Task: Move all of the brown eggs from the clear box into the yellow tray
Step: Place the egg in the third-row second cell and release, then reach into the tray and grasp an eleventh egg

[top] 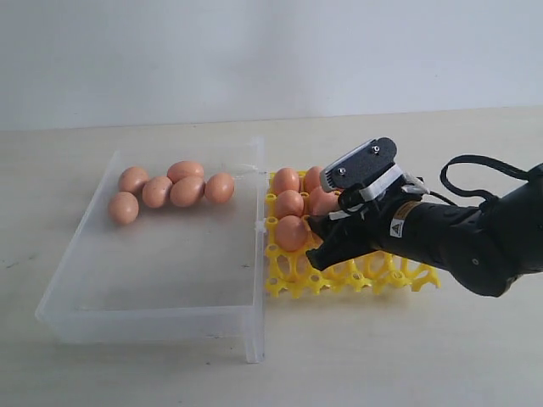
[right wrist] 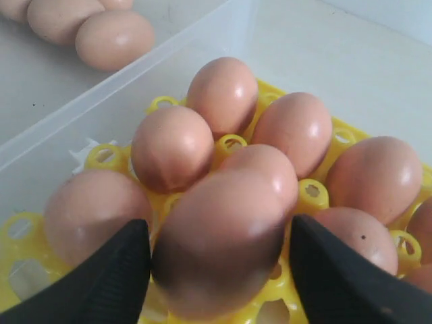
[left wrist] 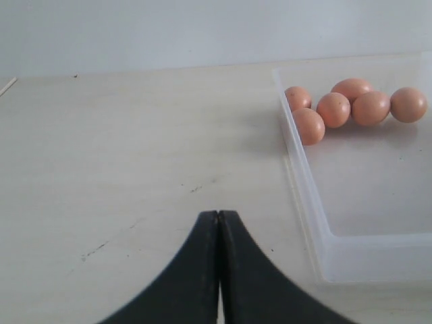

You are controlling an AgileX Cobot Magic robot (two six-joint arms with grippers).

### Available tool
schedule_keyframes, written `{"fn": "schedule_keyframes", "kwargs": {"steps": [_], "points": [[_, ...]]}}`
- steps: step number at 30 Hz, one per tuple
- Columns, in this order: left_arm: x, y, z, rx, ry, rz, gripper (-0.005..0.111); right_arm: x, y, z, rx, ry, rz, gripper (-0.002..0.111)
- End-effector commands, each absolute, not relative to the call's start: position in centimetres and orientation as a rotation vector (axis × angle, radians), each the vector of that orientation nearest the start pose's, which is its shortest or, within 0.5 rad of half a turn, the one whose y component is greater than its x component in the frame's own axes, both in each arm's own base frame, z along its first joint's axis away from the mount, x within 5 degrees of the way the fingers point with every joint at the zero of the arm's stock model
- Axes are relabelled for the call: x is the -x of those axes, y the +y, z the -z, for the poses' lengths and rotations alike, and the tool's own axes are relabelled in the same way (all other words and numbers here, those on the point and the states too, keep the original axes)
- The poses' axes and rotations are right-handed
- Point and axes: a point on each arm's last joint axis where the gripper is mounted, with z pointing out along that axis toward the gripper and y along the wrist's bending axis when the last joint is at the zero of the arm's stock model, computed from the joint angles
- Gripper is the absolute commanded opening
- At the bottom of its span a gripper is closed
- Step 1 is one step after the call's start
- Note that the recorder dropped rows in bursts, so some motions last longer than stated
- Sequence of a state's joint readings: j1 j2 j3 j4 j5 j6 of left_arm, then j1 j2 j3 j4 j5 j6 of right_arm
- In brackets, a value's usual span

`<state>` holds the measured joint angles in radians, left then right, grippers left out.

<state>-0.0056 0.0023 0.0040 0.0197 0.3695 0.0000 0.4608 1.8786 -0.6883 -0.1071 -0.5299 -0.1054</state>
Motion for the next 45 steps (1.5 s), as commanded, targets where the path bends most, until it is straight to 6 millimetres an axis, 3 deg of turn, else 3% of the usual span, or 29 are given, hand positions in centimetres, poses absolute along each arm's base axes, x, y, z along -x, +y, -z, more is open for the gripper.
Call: {"fn": "schedule_keyframes", "kwargs": {"steps": [1,6,10,14,17,21,28,37,45], "points": [[-5.3,0.0,-18.1,-0.024,1.844,-0.012,0.0,-29.2,14.8,-13.3,0.747,2.0,-0.189,0.062],[-5.3,0.0,-18.1,-0.024,1.844,-0.012,0.0,-28.9,14.5,-16.8,0.793,2.004,-0.143,0.058],[-5.3,0.0,-18.1,-0.024,1.844,-0.012,0.0,-30.1,15.2,-19.9,0.69,2.174,-0.165,0.055],[-5.3,0.0,-18.1,-0.024,1.844,-0.012,0.0,-31.5,17.8,-22.2,0.608,2.312,-0.203,0.055],[-5.3,0.0,-18.1,-0.024,1.844,-0.012,0.0,-32.1,21.2,-23.0,0.669,2.331,-0.266,0.056],[-5.3,0.0,-18.1,-0.024,1.844,-0.012,0.0,-33.3,25.3,-22.5,0.66,2.39,-0.384,0.056],[-5.3,0.0,-18.1,-0.024,1.844,-0.012,0.0,-37.5,29.5,-19.6,0.109,2.553,-0.617,0.056],[-5.3,0.0,-18.1,-0.024,1.844,-0.012,0.0,-41.4,31.5,-17.5,-0.019,2.636,-0.521,0.056],[-5.3,0.0,-18.1,-0.024,1.844,-0.012,0.0,-43.6,31.7,-16.7,-0.045,2.649,-0.34,0.056]]}}
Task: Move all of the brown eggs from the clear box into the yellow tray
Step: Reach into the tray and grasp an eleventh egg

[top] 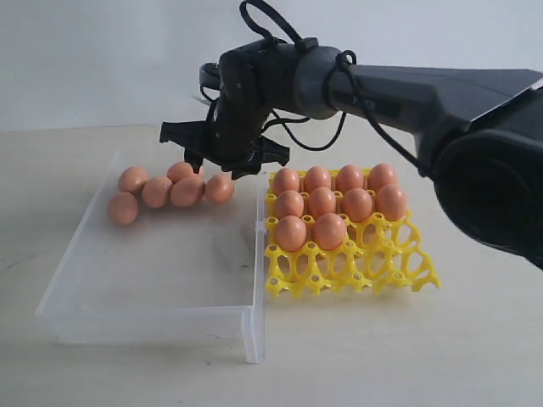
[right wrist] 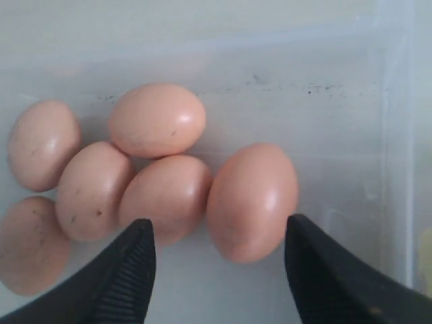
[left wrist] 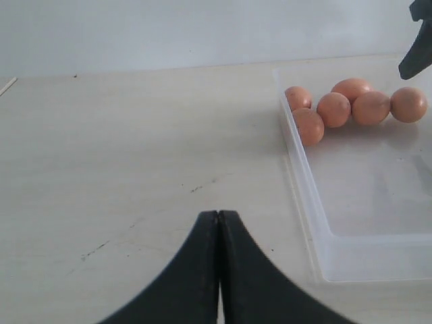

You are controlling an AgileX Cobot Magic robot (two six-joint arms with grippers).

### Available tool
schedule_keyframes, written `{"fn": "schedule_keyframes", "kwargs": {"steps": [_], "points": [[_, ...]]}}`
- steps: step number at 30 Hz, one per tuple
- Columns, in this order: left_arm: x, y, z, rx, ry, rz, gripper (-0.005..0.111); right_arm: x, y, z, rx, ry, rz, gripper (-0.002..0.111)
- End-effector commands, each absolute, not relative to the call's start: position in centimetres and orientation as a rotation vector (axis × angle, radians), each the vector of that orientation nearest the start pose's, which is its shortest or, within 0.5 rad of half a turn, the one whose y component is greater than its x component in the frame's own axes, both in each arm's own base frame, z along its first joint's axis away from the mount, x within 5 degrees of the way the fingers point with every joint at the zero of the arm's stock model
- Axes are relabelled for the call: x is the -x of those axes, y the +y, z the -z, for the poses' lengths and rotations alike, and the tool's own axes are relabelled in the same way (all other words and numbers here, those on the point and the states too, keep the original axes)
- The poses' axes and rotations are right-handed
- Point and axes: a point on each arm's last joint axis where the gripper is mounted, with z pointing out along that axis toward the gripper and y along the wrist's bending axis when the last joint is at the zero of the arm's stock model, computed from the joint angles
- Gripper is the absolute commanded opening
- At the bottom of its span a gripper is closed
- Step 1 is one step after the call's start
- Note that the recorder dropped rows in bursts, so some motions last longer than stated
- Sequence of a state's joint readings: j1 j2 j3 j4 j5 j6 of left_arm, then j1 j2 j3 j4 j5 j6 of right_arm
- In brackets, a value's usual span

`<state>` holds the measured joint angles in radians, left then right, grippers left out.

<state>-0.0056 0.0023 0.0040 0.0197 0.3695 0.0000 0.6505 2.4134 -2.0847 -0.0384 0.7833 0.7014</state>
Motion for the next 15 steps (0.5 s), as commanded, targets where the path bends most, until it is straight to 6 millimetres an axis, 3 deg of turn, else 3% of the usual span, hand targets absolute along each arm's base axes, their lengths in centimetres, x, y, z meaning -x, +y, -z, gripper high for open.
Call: {"fn": "schedule_keyframes", "kwargs": {"steps": [1,12,15], "points": [[-5.3,0.0,-18.1,-0.024,1.844,-0.012,0.0,-43.8,31.8,-16.7,-0.039,2.64,-0.328,0.056],[-5.3,0.0,-18.1,-0.024,1.844,-0.012,0.0,-44.8,32.4,-14.0,-0.031,2.683,-0.276,0.056],[-5.3,0.0,-18.1,-0.024,1.844,-0.012,0.0,-44.7,32.7,-13.3,0.045,2.708,-0.275,0.053]]}}
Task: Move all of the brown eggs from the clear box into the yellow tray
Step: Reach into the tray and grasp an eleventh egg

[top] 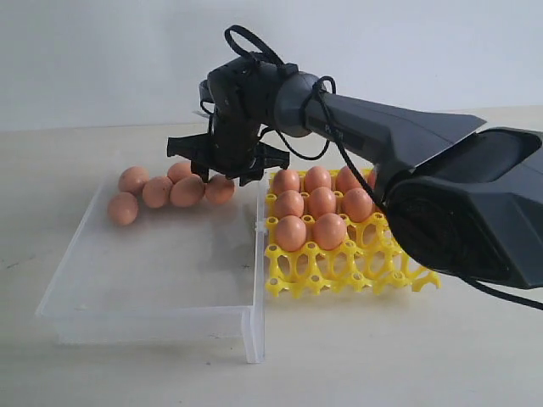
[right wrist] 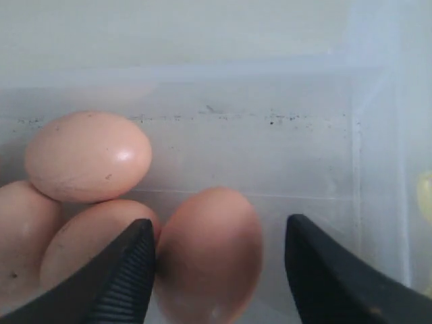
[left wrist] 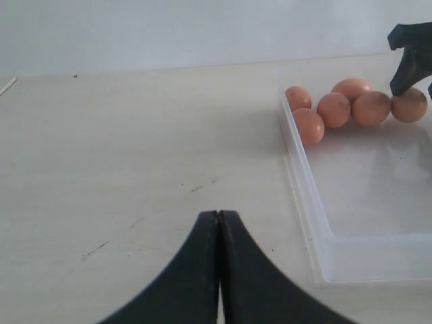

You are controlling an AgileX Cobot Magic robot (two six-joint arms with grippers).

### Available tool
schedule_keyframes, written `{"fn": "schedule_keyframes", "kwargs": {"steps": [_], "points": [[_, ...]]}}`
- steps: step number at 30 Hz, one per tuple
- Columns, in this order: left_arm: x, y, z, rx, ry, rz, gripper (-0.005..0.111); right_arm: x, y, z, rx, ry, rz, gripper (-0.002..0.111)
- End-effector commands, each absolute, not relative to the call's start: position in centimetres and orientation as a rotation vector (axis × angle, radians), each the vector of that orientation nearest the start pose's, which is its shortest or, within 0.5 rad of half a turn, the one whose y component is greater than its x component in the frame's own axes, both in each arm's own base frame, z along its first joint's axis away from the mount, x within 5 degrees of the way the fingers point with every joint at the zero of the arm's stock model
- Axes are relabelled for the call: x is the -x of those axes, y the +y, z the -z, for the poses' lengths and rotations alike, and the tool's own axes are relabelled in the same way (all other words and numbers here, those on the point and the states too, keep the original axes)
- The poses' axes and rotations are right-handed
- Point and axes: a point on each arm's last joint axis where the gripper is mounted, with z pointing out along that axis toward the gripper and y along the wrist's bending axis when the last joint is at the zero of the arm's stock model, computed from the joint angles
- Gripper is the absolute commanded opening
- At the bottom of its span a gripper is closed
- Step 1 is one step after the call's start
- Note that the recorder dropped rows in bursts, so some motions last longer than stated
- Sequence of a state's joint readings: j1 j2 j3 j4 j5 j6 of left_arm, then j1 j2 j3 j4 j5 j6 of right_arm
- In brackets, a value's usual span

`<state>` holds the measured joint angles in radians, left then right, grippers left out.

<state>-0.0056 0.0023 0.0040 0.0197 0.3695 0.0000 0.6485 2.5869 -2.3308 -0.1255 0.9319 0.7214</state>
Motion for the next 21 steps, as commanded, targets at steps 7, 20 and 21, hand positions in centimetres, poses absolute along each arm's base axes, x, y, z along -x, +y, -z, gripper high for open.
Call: {"fn": "schedule_keyframes", "kwargs": {"steps": [7,20,21], "points": [[-5.3,0.0,-18.1,-0.024,1.844,-0.012,0.0,-44.6,32.8,-14.6,0.18,2.688,-0.293,0.0],[-5.3,0.0,-18.1,-0.024,1.844,-0.012,0.0,-40.3,29.7,-22.6,0.398,2.222,-0.459,0.0],[-5.3,0.0,-18.1,-0.024,1.844,-0.012,0.0,-39.5,28.6,-22.9,0.401,2.162,-0.476,0.0]]}}
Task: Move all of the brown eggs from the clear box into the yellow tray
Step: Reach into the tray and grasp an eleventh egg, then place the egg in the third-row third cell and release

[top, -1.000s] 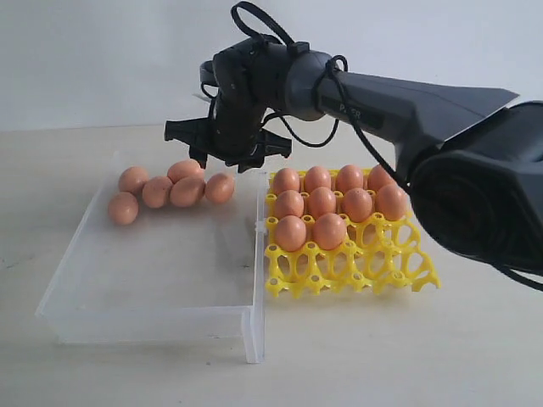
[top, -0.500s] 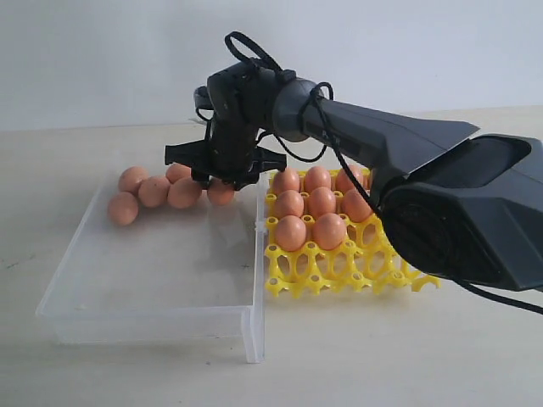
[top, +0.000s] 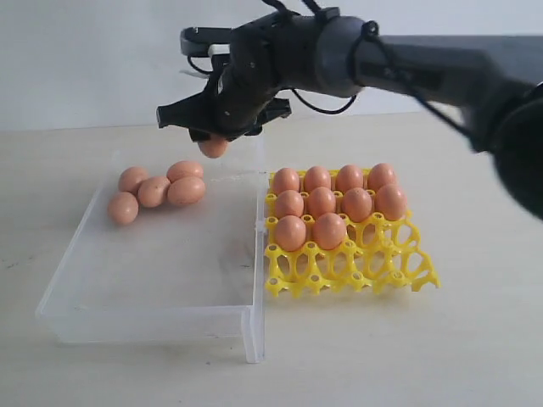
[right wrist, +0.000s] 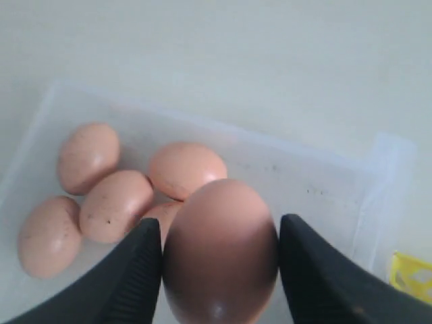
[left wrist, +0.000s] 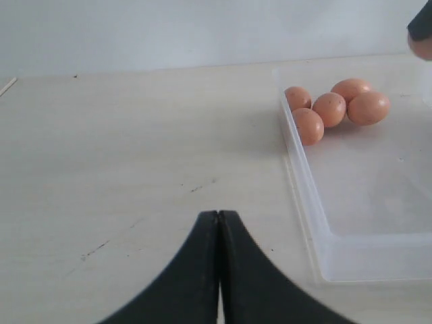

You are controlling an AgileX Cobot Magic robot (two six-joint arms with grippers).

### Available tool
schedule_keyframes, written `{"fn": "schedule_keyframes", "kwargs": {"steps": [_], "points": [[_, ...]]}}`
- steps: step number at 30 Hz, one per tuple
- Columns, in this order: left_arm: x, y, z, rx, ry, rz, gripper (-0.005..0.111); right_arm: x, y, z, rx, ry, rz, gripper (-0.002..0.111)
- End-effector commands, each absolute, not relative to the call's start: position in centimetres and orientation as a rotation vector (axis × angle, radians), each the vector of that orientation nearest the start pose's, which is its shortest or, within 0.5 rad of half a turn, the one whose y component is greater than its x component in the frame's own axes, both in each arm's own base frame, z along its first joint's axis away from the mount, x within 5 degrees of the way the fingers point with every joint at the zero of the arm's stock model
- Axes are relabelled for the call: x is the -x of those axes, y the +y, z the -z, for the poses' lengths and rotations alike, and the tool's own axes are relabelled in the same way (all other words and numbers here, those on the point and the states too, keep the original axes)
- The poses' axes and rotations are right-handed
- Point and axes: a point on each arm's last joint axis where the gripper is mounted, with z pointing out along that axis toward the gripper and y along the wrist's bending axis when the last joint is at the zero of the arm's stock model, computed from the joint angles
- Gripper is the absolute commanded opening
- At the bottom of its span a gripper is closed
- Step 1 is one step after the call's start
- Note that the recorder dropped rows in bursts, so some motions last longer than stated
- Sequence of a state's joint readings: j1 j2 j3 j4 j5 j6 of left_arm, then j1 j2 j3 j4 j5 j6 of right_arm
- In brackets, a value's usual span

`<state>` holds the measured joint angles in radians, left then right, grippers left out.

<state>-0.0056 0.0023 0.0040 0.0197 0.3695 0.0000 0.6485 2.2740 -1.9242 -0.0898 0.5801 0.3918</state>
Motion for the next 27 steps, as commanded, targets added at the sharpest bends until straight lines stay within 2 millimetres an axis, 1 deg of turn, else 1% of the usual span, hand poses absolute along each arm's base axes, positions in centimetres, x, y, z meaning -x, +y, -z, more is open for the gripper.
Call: {"fn": "schedule_keyframes", "kwargs": {"steps": [1,2,3,5,8,9,11,15,18,21,22,27], "points": [[-5.3,0.0,-18.1,-0.024,1.844,-0.012,0.0,-38.7,27.6,-23.5,0.401,2.109,-0.492,0.0],[-5.3,0.0,-18.1,-0.024,1.844,-0.012,0.0,-37.8,26.5,-23.7,0.405,2.061,-0.502,0.0],[-5.3,0.0,-18.1,-0.024,1.844,-0.012,0.0,-36.9,25.4,-23.3,0.414,2.031,-0.506,0.0],[-5.3,0.0,-18.1,-0.024,1.844,-0.012,0.0,-35.3,22.9,-23.3,0.452,1.97,-0.484,0.0],[-5.3,0.0,-18.1,-0.024,1.844,-0.012,0.0,-33.5,19.6,-23.4,0.477,1.923,-0.432,0.0],[-5.3,0.0,-18.1,-0.024,1.844,-0.012,0.0,-32.9,18.3,-23.0,0.484,1.917,-0.406,0.0],[-5.3,0.0,-18.1,-0.024,1.844,-0.012,0.0,-31.8,16.4,-22.7,0.49,1.894,-0.372,0.0],[-5.3,0.0,-18.1,-0.024,1.844,-0.012,0.0,-30.0,13.5,-20.9,0.513,1.881,-0.308,0.0],[-5.3,0.0,-18.1,-0.024,1.844,-0.012,0.0,-29.1,12.2,-19.2,0.489,1.902,-0.305,0.0],[-5.3,0.0,-18.1,-0.024,1.844,-0.012,0.0,-28.6,11.9,-17.9,0.509,1.909,-0.298,0.0],[-5.3,0.0,-18.1,-0.024,1.844,-0.012,0.0,-28.5,11.7,-16.9,0.506,1.932,-0.296,0.0],[-5.3,0.0,-18.1,-0.024,1.844,-0.012,0.0,-28.4,11.6,-15.3,0.504,1.981,-0.295,0.0]]}}
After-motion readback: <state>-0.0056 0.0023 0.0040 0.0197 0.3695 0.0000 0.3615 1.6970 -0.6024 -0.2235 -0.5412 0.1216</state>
